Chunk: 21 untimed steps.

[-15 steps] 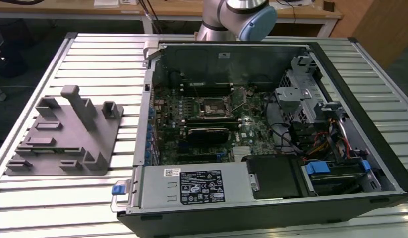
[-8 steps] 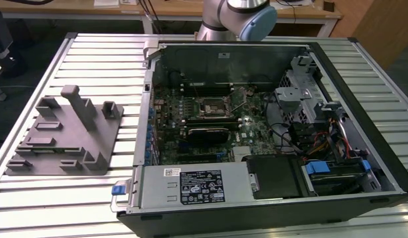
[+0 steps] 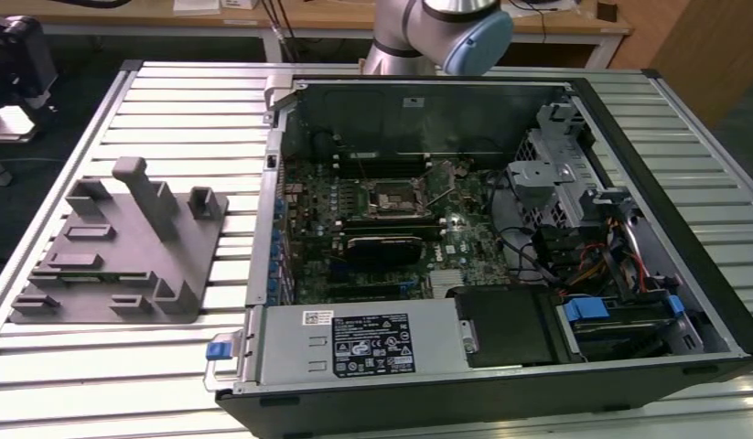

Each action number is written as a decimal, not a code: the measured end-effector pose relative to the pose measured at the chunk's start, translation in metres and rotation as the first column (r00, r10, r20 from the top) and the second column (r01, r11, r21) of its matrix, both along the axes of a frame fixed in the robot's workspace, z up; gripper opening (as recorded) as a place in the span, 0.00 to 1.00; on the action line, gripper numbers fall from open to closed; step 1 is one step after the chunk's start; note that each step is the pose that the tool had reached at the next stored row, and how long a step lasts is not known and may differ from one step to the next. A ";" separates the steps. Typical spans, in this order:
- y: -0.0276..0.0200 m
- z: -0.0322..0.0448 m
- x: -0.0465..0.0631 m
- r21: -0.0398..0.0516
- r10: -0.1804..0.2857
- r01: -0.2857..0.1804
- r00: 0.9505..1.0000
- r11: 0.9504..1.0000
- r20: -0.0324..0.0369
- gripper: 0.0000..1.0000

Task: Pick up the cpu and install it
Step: 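Pick up the cpu and move it towards the insertion slot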

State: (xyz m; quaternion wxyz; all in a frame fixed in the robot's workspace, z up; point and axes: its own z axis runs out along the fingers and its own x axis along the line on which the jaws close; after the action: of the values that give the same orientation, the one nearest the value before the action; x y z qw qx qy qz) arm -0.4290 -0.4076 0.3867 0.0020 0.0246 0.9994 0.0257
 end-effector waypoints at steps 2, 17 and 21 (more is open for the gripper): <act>0.0000 0.0001 0.008 0.000 0.000 0.000 1.000 1.000 0.000 0.55; 0.0000 0.0000 0.071 0.000 0.000 0.000 1.000 1.000 0.000 0.55; 0.0000 0.0000 0.089 0.000 0.000 0.000 1.000 1.000 0.000 0.55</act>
State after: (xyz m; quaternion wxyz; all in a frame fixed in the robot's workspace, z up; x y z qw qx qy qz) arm -0.3397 -0.4076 0.3867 0.0020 0.0246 0.9994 0.0257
